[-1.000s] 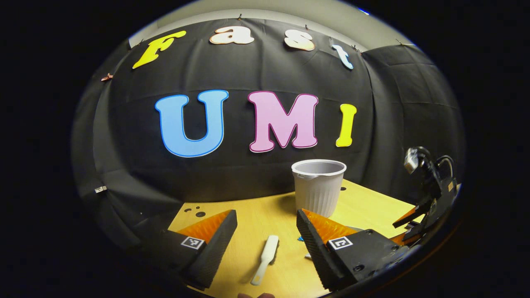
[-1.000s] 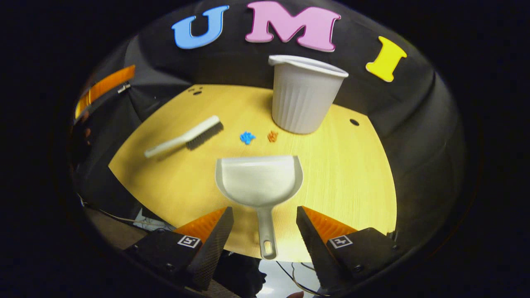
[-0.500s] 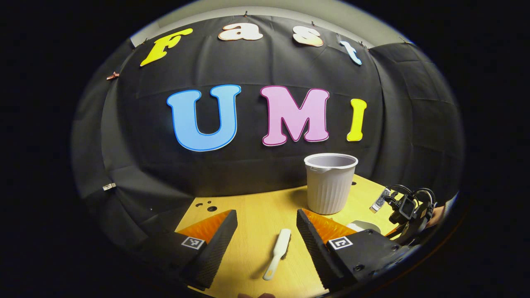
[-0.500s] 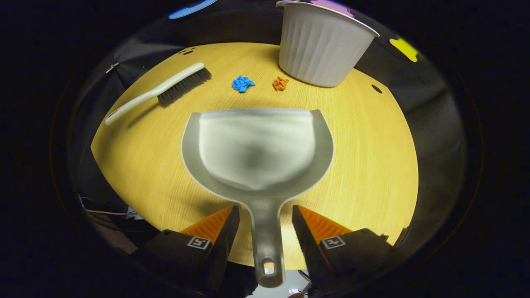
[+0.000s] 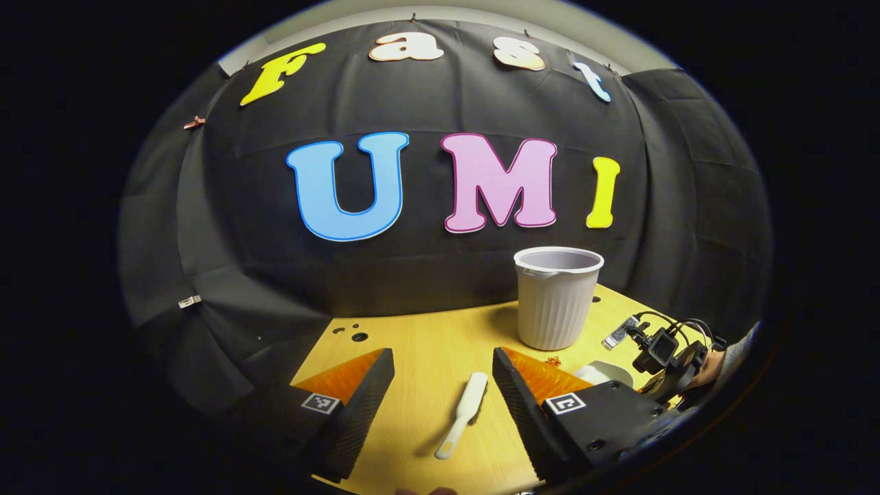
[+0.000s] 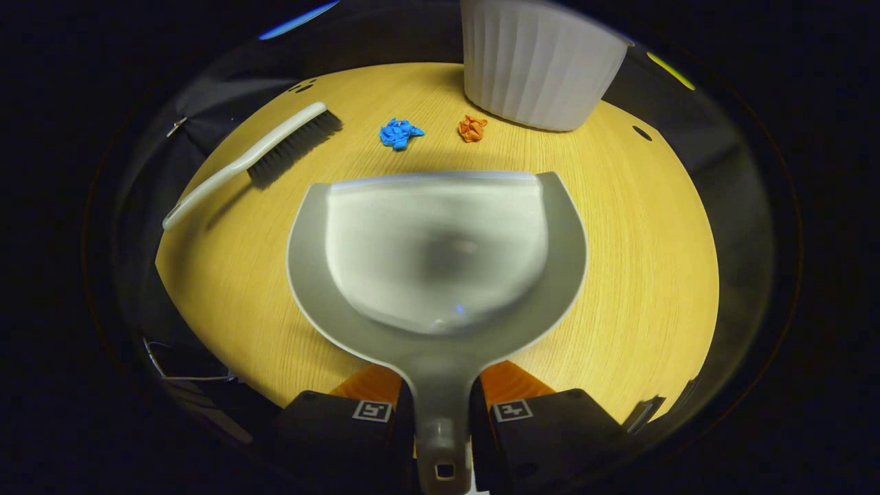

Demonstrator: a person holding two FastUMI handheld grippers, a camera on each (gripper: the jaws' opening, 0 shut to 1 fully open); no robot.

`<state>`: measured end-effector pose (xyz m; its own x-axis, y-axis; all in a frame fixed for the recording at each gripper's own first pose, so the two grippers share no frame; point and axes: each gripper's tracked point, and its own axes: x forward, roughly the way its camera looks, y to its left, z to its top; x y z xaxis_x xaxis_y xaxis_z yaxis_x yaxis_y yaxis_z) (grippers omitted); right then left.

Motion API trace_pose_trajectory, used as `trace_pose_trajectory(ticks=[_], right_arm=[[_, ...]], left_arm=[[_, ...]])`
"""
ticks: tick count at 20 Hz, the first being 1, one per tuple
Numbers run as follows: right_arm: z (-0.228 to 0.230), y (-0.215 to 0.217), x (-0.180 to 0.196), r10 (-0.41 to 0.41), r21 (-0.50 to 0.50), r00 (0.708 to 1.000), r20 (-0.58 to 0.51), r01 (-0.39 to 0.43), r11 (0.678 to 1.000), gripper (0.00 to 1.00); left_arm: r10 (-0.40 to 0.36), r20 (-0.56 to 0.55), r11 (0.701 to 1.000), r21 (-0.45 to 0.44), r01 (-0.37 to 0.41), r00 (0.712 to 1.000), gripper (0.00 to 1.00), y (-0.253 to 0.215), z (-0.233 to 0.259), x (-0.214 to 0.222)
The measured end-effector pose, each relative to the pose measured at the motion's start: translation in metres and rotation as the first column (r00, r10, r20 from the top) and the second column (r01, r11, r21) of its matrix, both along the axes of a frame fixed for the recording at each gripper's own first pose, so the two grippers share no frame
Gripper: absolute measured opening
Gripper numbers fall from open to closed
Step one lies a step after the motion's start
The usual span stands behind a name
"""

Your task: Pick up the small broom and dustpan from the desktop, sweep the trash into the dustpan with the broom, and then empty the trash into the garbage bin.

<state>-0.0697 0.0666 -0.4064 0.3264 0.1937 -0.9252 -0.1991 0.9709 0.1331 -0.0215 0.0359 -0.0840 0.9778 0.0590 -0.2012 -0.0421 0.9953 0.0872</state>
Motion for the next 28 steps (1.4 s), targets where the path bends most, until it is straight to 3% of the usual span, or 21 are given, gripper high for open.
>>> trace_pose_trajectory(ticks=[3, 6, 10, 13, 15, 17, 21, 25, 28], right_arm=[[-0.002, 0.0, 0.003, -0.016, 0.011, 1.0, 0.012, 0.016, 1.0, 0.36], [0.005, -0.003, 0.002, -0.016, 0.006, 0.999, 0.032, 0.015, 1.0, 0.39], [0.042, -0.017, -0.001, -0.007, 0.016, 0.994, 0.105, 0.005, 1.0, 0.37], [0.058, -0.029, -0.007, -0.009, 0.012, 0.992, 0.124, 0.007, 1.0, 0.37], [0.063, -0.038, -0.012, -0.018, 0.006, 0.992, 0.126, 0.018, 1.0, 0.39], [0.064, -0.044, -0.015, -0.027, 0.0, 0.992, 0.127, 0.027, 1.0, 0.37], [0.061, -0.054, -0.026, -0.06, 0.004, 0.992, 0.115, 0.06, 0.998, 0.37], [0.06, -0.062, -0.031, -0.089, 0.012, 0.991, 0.103, 0.088, 0.996, 0.37], [0.061, -0.066, -0.03, -0.098, 0.019, 0.99, 0.102, 0.096, 0.995, 0.37]], left_arm=[[-0.018, -0.021, 1.0, -0.008, 0.017, 1.0, 0.93, 0.003, -0.014, 0.011], [-0.046, -0.144, 0.998, -0.05, 0.039, 0.989, 0.93, 0.006, -0.055, 0.025], [-0.14, -0.383, 0.986, -0.142, 0.091, 0.913, 0.94, 0.002, -0.126, 0.027], [-0.139, -0.514, 0.99, -0.091, 0.107, 0.847, 0.94, 0.013, -0.17, 0.036], [-0.162, -0.619, 0.985, -0.061, 0.158, 0.769, 0.95, 0.012, -0.206, 0.037], [-0.167, -0.678, 0.983, -0.058, 0.174, 0.716, 0.95, 0.01, -0.228, 0.041], [-0.134, -0.734, 0.985, -0.028, 0.167, 0.665, 0.92, 0.01, -0.255, 0.065], [-0.115, -0.795, 0.986, -0.02, 0.163, 0.596, 0.92, 0.006, -0.28, 0.075], [-0.101, -0.821, 0.988, -0.017, 0.152, 0.563, 0.8, 0.007, -0.291, 0.075]])
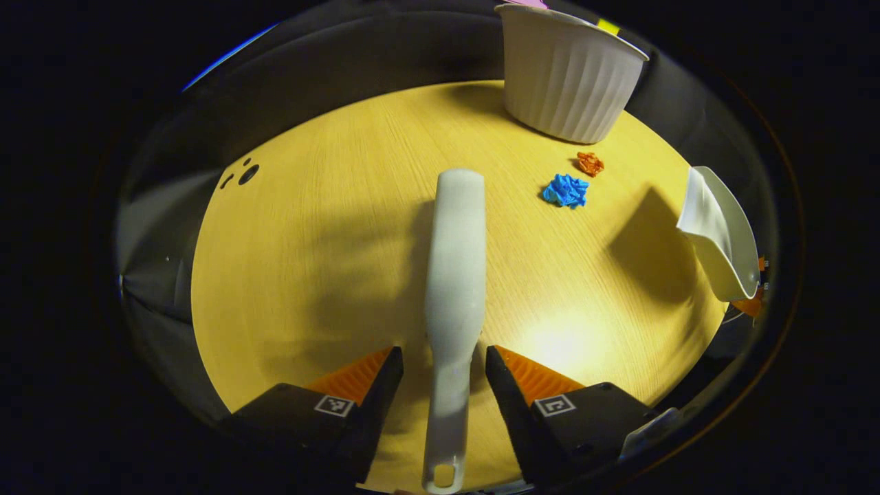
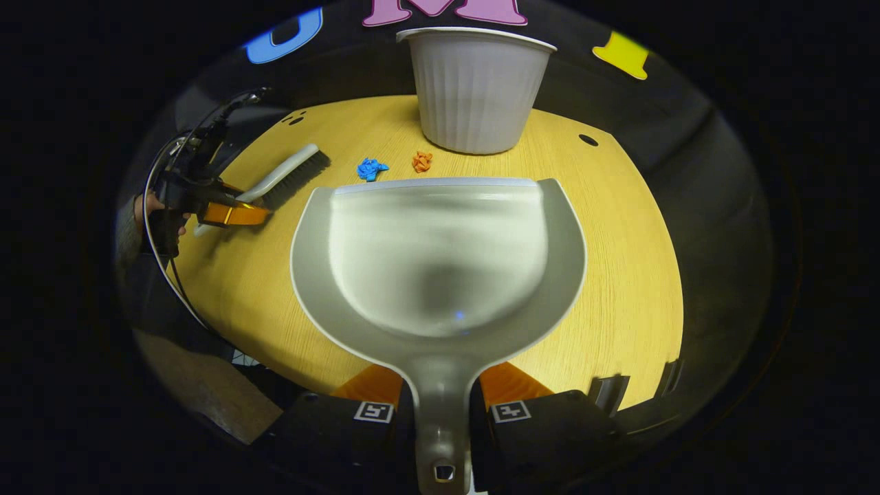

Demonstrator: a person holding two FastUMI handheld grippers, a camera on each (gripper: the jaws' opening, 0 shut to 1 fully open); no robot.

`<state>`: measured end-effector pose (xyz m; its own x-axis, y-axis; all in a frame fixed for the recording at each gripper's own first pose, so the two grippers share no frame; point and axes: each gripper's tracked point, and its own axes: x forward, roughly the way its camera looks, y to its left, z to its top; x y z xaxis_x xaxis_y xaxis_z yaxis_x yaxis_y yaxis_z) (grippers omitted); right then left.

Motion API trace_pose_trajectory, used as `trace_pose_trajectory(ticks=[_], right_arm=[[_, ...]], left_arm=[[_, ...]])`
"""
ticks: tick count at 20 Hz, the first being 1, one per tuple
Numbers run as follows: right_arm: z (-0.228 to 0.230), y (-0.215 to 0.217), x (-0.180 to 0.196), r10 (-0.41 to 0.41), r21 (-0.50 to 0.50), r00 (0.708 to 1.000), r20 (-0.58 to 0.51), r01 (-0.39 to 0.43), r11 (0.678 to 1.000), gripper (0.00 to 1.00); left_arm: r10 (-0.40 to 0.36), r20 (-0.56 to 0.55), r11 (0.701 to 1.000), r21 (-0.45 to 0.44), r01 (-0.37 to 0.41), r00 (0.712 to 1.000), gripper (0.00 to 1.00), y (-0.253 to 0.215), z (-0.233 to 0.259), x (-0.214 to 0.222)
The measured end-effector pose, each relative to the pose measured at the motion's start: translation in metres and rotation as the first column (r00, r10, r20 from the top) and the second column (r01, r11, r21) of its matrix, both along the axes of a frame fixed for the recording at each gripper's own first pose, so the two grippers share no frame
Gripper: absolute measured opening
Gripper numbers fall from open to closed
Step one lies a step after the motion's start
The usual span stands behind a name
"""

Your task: Pick up the small broom and dustpan from the desktop, sweep the trash into the dustpan with the broom, and then empty the trash into the garbage bin.

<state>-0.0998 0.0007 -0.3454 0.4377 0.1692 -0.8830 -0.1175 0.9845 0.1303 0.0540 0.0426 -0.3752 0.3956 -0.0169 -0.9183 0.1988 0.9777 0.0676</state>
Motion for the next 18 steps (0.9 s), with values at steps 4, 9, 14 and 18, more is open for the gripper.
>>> trace_pose_trajectory(ticks=[4, 9, 14, 18], right_arm=[[-0.001, -0.005, -0.002, 0.007, 0.0, 1.0, -0.008, -0.007, 1.0, 0.37], [-0.001, -0.005, -0.002, 0.045, 0.002, 0.999, -0.014, -0.045, 0.999, 0.37], [0.002, 0.001, 0.004, 0.192, 0.016, 0.979, -0.069, -0.192, 0.981, 0.37], [-0.005, -0.012, 0.008, 0.282, -0.031, 0.94, -0.19, -0.293, 0.956, 0.37]], left_arm=[[-0.001, -0.032, 1.0, -0.005, 0.0, 0.999, 0.57, -0.005, -0.008, 0.001], [0.014, -0.038, 1.0, -0.019, -0.014, 0.999, 0.33, -0.009, -0.01, 0.004], [-0.089, -0.026, 0.994, 0.069, 0.09, 0.996, 0.23, -0.008, -0.002, 0.02], [-0.098, 0.095, 0.992, 0.085, 0.09, 0.991, 0.25, -0.04, 0.029, 0.063]])
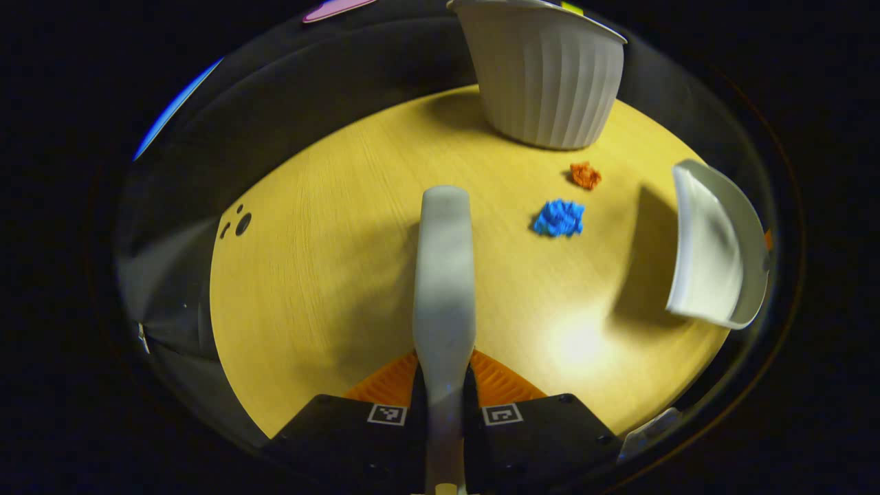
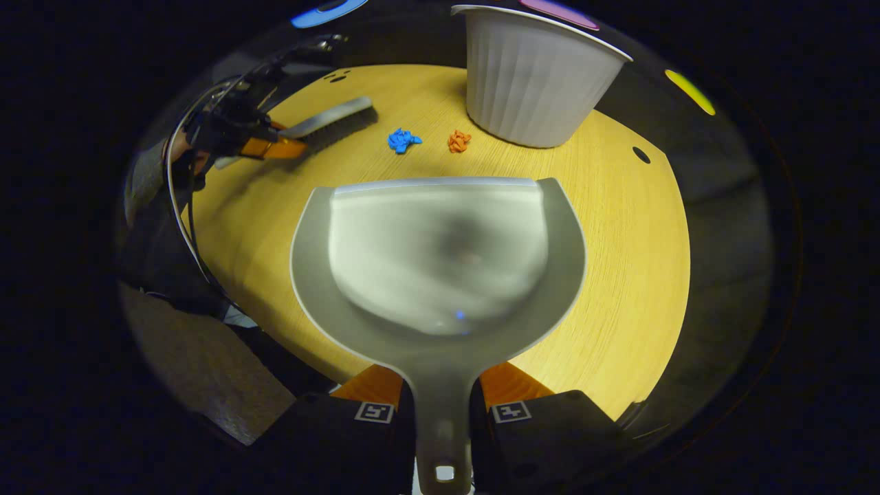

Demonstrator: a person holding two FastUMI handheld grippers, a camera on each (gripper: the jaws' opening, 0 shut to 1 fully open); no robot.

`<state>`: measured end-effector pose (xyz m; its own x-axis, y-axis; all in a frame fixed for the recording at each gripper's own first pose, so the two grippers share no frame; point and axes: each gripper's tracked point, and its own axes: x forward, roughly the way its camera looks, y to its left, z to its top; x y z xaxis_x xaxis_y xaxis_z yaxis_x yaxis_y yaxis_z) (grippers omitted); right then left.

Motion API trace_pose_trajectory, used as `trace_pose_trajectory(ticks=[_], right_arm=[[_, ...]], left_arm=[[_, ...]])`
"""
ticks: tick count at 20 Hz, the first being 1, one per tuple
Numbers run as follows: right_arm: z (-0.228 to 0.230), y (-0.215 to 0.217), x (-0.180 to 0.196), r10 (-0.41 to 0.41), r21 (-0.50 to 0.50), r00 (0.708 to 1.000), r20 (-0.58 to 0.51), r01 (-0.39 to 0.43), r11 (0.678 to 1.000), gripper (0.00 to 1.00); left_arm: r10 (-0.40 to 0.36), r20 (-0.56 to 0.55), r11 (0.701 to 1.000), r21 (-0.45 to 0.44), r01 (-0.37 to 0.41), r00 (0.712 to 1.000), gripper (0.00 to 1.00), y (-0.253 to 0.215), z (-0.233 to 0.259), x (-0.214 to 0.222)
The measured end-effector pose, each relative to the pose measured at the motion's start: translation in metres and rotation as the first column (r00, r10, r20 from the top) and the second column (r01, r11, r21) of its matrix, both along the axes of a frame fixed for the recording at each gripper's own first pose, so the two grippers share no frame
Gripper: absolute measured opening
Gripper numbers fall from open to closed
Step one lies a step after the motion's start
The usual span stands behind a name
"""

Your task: Pick up the small broom and dustpan from the desktop, sweep the trash into the dustpan with the broom, and then empty the trash into the garbage bin.

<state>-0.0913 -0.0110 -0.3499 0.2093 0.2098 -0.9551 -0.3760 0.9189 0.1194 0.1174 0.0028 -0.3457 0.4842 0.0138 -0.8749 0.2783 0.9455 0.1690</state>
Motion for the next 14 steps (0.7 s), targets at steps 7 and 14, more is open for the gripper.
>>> trace_pose_trajectory(ticks=[7, 14], right_arm=[[-0.018, -0.011, 0.006, 0.107, -0.068, 0.99, -0.093, -0.114, 0.991, 0.37], [-0.024, -0.015, 0.014, 0.123, -0.047, 0.99, -0.065, -0.126, 0.991, 0.36]], left_arm=[[-0.151, -0.028, 0.987, 0.051, 0.152, 0.988, 0.25, -0.057, -0.019, 0.049], [-0.355, -0.052, 0.934, -0.053, 0.353, 0.933, 0.25, -0.118, -0.021, 0.05]])
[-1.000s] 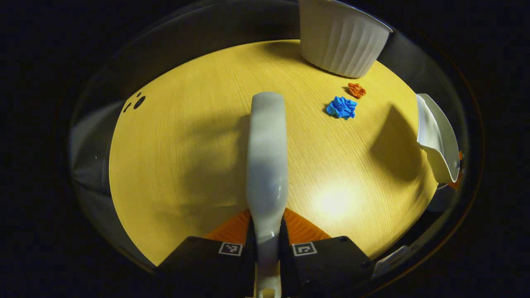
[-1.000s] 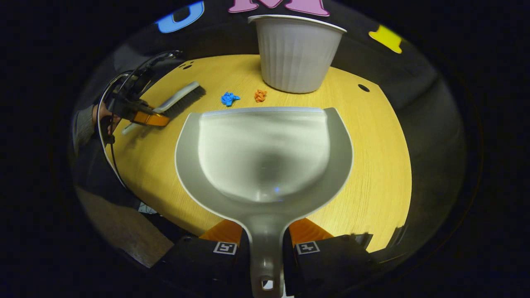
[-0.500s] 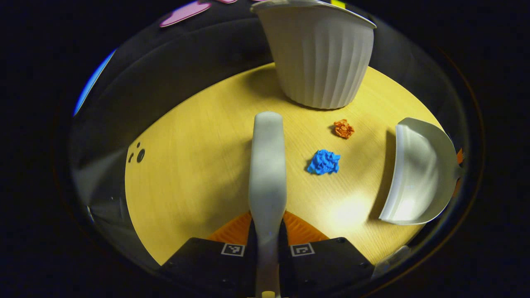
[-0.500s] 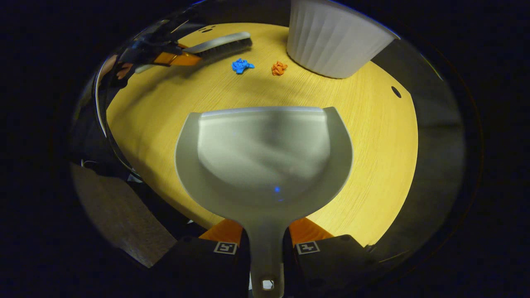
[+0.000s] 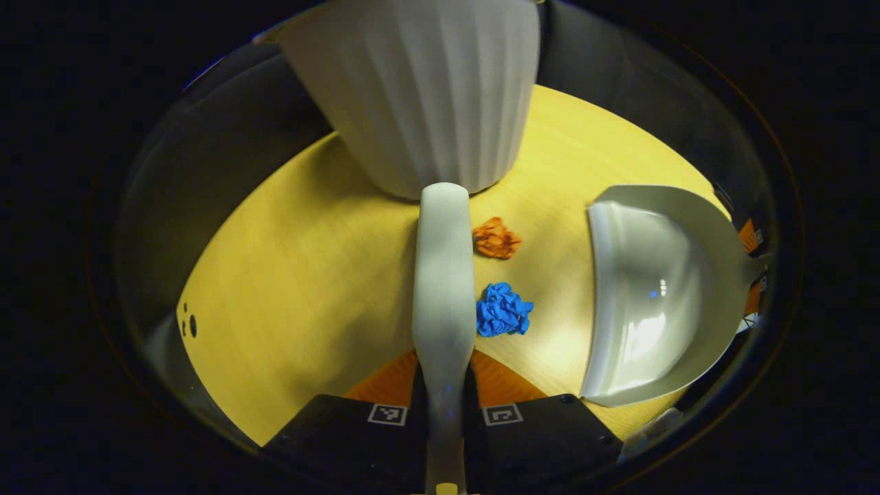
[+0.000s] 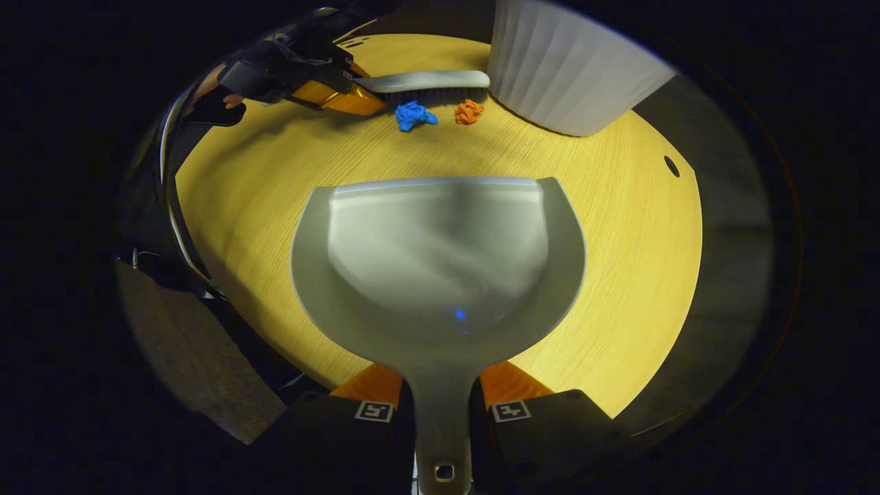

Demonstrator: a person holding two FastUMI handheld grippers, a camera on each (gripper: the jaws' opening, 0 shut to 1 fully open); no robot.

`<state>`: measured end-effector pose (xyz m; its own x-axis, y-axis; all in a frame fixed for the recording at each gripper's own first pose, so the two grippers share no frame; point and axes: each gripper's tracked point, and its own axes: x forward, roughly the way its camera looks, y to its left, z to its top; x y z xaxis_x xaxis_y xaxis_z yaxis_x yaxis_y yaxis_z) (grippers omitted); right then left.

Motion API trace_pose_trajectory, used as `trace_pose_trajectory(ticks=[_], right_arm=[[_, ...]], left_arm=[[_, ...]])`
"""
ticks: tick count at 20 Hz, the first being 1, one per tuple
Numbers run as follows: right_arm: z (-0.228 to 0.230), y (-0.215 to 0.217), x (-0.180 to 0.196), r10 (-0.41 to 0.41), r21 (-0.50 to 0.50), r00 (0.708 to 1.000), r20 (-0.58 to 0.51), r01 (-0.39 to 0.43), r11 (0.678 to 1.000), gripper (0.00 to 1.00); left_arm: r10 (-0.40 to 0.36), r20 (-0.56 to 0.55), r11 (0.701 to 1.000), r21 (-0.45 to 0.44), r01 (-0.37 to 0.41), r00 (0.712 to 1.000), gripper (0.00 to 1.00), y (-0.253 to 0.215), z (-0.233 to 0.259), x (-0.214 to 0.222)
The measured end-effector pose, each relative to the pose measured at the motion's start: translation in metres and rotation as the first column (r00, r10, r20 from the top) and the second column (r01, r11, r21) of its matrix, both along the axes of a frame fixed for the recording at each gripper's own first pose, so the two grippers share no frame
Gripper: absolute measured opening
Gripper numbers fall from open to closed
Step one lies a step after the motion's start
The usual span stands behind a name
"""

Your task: Pick up the small broom and dustpan from the desktop, sweep the trash into the dustpan with the broom, and then empty the trash into the garbage bin.

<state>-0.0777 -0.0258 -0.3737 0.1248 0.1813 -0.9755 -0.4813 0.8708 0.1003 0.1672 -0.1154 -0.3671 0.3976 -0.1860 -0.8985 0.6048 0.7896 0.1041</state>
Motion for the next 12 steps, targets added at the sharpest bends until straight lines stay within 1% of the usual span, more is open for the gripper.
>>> trace_pose_trajectory(ticks=[2, 3, 4, 5, 6, 8, 10, 11, 12], right_arm=[[-0.004, -0.004, 0.0, 0.013, 0.019, 1.0, 0.019, -0.013, 1.0, 0.37], [-0.005, -0.003, 0.0, 0.009, 0.027, 1.0, 0.022, -0.009, 1.0, 0.37], [-0.006, -0.003, -0.001, 0.003, 0.035, 1.0, 0.022, -0.003, 0.999, 0.37], [-0.006, -0.003, 0.0, -0.001, 0.04, 1.0, 0.027, 0.0, 0.999, 0.39], [-0.009, -0.004, 0.0, -0.002, 0.043, 0.999, 0.035, 0.0, 0.999, 0.37], [-0.01, -0.003, 0.0, -0.007, 0.05, 0.999, 0.052, 0.004, 0.999, 0.37], [-0.013, 0.0, 0.001, -0.031, 0.062, 0.997, 0.077, 0.026, 0.998, 0.37], [-0.016, 0.003, 0.001, -0.06, 0.075, 0.994, 0.092, 0.053, 0.996, 0.37], [-0.018, 0.005, -0.001, -0.09, 0.085, 0.991, 0.102, 0.081, 0.993, 0.37]], left_arm=[[-0.106, -0.067, 0.992, -0.077, 0.101, 0.992, 0.25, -0.037, 0.005, -0.017], [-0.139, -0.102, 0.985, -0.115, 0.127, 0.985, 0.25, -0.047, 0.006, -0.025], [-0.154, -0.122, 0.981, -0.139, 0.137, 0.981, 0.25, -0.052, 0.008, -0.031], [-0.168, -0.145, 0.976, -0.167, 0.143, 0.975, 0.25, -0.058, 0.008, -0.036], [-0.18, -0.169, 0.971, -0.19, 0.147, 0.969, 0.25, -0.063, 0.009, -0.042], [-0.197, -0.225, 0.961, -0.237, 0.142, 0.954, 0.25, -0.069, 0.015, -0.057], [-0.206, -0.262, 0.952, -0.275, 0.131, 0.943, 0.25, -0.077, 0.025, -0.07], [-0.197, -0.264, 0.954, -0.272, 0.123, 0.944, 0.25, -0.077, 0.029, -0.073], [-0.169, -0.249, 0.96, -0.259, 0.103, 0.953, 0.25, -0.071, 0.034, -0.072]])
